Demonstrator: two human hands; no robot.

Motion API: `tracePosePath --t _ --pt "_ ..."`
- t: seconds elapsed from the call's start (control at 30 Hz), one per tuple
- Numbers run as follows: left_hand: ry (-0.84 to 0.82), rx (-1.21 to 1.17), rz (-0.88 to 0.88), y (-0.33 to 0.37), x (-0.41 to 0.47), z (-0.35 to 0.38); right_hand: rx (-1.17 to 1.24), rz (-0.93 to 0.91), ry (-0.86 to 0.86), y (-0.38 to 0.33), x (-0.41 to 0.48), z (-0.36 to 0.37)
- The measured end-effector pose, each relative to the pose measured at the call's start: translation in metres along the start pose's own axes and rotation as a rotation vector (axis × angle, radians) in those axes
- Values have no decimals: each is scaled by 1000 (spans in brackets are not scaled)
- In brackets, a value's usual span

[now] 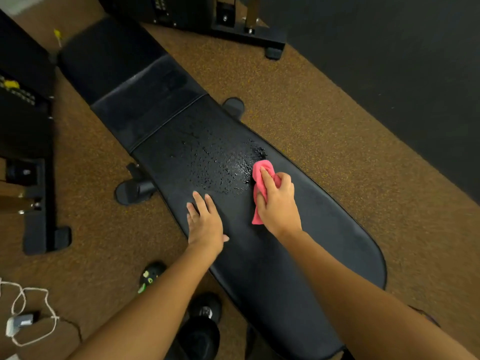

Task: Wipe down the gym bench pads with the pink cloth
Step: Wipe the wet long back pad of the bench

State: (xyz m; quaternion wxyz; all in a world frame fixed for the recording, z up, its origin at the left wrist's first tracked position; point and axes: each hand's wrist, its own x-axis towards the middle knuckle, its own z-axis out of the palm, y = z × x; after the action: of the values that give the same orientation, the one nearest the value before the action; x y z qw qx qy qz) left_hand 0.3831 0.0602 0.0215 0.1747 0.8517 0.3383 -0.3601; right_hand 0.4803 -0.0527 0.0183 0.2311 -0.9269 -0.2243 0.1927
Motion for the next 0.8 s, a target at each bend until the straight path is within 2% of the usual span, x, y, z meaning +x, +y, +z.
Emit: tracePosePath --t 0.13,0.3,0.47,0.67,0.8 --pt "107 38 37 -4 11 -26 -31 69 26 -21 22 3" --pt "167 145 232 -30 43 -65 -131 150 -1 -35 56 13" --pt "98 226 353 -46 74 -83 -209 294 -11 -46 62 35" --pt "45 209 360 -52 81 -74 -226 194 28 -55 20 58" --pt "52 202 372 -52 81 -74 -228 281 52 -39 42 46"
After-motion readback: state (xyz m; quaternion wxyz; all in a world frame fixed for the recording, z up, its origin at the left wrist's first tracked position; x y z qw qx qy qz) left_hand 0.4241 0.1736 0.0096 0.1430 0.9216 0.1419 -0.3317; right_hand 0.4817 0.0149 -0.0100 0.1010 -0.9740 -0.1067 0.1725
